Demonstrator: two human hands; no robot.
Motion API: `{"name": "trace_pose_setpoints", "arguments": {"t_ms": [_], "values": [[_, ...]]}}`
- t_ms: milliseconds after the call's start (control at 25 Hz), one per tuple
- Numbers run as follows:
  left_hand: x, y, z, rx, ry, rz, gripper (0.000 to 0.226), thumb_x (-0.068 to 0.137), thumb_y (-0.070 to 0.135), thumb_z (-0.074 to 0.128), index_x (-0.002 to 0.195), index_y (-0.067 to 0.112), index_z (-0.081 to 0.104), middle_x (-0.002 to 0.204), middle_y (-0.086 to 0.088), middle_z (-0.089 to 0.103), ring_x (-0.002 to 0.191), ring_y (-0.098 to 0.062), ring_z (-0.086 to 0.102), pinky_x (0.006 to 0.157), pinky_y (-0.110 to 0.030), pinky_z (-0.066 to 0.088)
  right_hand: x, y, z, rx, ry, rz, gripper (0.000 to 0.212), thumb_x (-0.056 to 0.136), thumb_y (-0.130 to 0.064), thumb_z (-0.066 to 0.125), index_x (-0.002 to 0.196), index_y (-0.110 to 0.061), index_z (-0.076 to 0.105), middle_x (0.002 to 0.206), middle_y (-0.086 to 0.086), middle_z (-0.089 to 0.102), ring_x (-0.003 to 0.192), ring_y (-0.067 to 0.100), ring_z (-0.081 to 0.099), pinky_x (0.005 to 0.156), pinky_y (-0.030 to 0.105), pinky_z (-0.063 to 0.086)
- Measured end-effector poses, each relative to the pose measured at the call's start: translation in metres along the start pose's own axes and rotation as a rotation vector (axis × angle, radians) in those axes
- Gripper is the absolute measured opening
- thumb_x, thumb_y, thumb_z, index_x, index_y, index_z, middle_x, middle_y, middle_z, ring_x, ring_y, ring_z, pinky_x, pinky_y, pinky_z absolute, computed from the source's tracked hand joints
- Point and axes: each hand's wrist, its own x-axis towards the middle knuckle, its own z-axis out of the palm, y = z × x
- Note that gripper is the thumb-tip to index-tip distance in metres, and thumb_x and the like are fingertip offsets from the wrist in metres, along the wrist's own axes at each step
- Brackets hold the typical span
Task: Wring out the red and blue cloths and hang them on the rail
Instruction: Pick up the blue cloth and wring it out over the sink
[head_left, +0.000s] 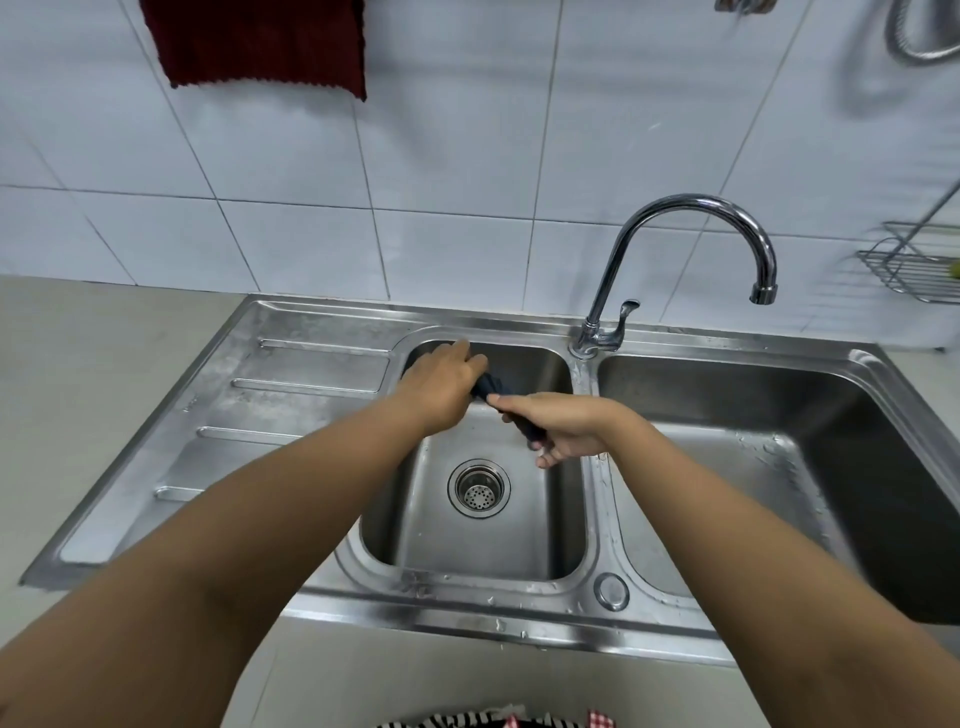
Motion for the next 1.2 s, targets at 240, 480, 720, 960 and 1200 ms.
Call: {"name": "trace_pose_setpoints", "arguments": {"t_ms": [240,480,720,960,1200], "values": [[0.0,-0.011,-0.014,0.079,0.107,0.196,0.022,0.074,0.01,0.068,0.093,0.004,0.06,0.096,-0.016,0.06,0.088,-0.039,0.058,0.069,-0.042,0.047,-0.013,-0.001,-0.017,0.234,-0.195,-0.015,0.035,0.097,-0.038,0.049,0.12,-0.015,0.061,0.105,0.004,0.058,0.087,0.017,0.056,0.094,0.047,0.05],[0.003,0.005,-0.034,0.002,0.155,0.181,0.028,0.078,0.002,0.052,0.106,0.002,0.051,0.105,-0.018,0.058,0.099,-0.036,0.054,0.072,-0.04,0.039,-0.025,-0.009,-0.001,0.641,-0.319,-0.101,0.022,0.086,-0.027,0.052,0.101,-0.012,0.057,0.081,0.01,0.07,0.067,0.022,0.07,0.072,0.043,0.061],[0.012,0.002,-0.048,0.043,0.107,0.202,0.022,0.08,0.003,0.046,0.102,0.007,0.05,0.1,-0.014,0.06,0.091,-0.035,0.056,0.062,-0.034,0.031,-0.017,-0.019,-0.002,0.367,-0.395,-0.027,0.037,0.095,-0.021,0.047,0.06,-0.017,0.035,0.047,-0.007,0.024,0.031,0.001,0.023,0.029,0.012,0.028],[0.009,0.01,-0.052,0.174,-0.107,0.122,0.023,0.082,0.019,0.055,0.105,0.015,0.056,0.107,-0.007,0.067,0.098,-0.032,0.062,0.065,-0.03,0.036,-0.011,-0.019,0.007,-0.207,0.024,-0.014,0.032,0.089,-0.026,0.063,0.072,-0.019,0.037,0.055,-0.001,0.037,0.042,0.01,0.024,0.036,0.016,0.021],[0.005,0.032,-0.037,0.176,-0.273,0.091,0.02,0.081,0.021,0.052,0.097,0.018,0.063,0.101,-0.006,0.069,0.096,-0.03,0.064,0.067,-0.03,0.042,-0.008,-0.003,0.005,-1.08,0.481,-0.119,0.017,0.088,-0.03,0.055,0.095,-0.015,0.058,0.095,0.009,0.064,0.091,0.033,0.062,0.068,0.031,0.043]]}}
